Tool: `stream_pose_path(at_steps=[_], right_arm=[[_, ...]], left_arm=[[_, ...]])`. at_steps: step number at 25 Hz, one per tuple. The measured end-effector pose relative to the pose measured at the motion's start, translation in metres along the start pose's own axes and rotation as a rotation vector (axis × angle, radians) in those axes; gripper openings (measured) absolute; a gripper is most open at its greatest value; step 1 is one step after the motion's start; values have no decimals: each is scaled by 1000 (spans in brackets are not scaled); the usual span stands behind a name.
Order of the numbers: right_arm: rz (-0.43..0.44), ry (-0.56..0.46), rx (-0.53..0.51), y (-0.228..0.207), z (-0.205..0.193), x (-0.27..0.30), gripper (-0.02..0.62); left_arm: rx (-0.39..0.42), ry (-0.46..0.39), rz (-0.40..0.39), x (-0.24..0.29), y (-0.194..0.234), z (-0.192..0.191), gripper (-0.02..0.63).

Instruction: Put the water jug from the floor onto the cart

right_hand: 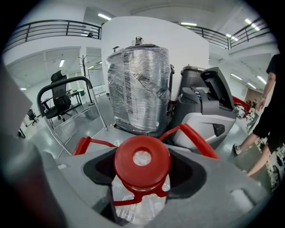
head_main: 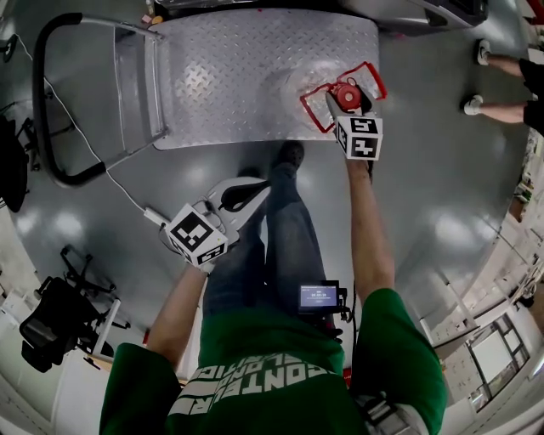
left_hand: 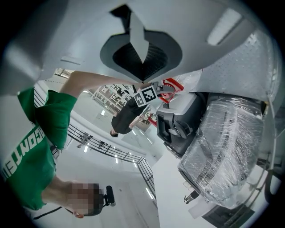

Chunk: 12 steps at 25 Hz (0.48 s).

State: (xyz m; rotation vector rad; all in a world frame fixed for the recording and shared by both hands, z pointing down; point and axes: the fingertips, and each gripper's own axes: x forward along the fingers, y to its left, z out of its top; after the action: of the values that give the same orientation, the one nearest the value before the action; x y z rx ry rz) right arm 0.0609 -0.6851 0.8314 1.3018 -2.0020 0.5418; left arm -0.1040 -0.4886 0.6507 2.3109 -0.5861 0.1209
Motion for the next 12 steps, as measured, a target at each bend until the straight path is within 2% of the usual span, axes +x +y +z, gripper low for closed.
stream_pose_path(at_steps=[12], right_arm=[[0, -15, -1, -2, 1, 2, 301]], left_arm=[[-2, 5, 5, 2, -1, -1, 9]])
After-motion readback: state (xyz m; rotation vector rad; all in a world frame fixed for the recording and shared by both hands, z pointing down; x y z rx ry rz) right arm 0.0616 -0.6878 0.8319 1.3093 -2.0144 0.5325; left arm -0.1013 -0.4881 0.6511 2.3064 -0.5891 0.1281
